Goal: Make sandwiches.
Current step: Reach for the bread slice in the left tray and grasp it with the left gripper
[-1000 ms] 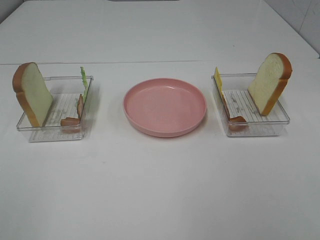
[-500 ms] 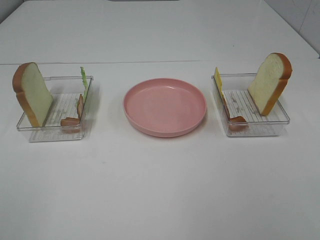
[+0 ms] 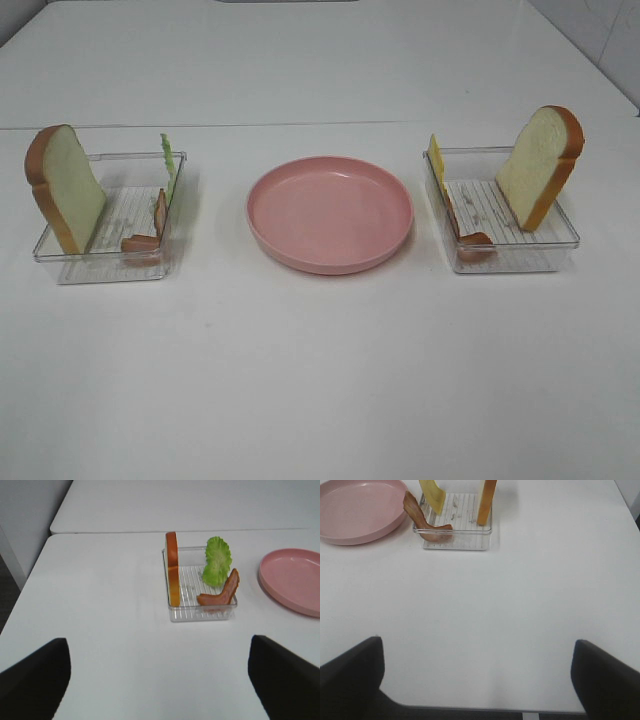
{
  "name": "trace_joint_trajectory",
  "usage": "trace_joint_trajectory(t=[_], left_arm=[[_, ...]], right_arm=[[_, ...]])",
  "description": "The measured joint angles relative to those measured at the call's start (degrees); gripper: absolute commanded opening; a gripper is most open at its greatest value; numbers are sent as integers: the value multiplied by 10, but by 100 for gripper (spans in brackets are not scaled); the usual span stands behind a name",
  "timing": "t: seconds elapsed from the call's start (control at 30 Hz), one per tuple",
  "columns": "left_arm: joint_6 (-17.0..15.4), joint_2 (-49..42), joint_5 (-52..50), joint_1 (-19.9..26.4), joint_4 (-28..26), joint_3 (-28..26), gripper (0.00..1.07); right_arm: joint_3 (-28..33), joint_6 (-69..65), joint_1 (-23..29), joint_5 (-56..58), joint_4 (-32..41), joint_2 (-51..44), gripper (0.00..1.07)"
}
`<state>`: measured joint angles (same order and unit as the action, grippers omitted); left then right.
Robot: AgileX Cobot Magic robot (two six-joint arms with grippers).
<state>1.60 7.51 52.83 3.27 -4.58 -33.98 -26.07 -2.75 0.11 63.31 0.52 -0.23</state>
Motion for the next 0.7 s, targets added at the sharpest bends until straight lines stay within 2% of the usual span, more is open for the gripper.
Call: trace_joint_trajectory(t=[0.23,0.27,0.3,0.37,0.47,0.5,0.57,0.63,0.7], left_arm=[[-7,93,-40,0,0,-41,89],[-7,135,-44,0,0,-62,89],[-7,135,-44,0,0,-62,89],[-8,216,-47,0,0,-108,89],[-8,237,-47,0,0,-120,89],[-8,276,-47,0,0,-142,89],[-8,293,-47,0,0,-151,89],[-8,375,-48,0,0,-194,89],[-8,396,-48,0,0,-202,89]], right_arm=[[0,0,0,0,0,0,99],[0,0,0,0,0,0,99],[0,0,0,0,0,0,99],[0,0,0,0,0,0,99],[0,0,0,0,0,0,99],[0,0,0,0,0,0,99],[0,0,0,0,0,0,99],[0,0,0,0,0,0,99],[0,0,0,0,0,0,99]])
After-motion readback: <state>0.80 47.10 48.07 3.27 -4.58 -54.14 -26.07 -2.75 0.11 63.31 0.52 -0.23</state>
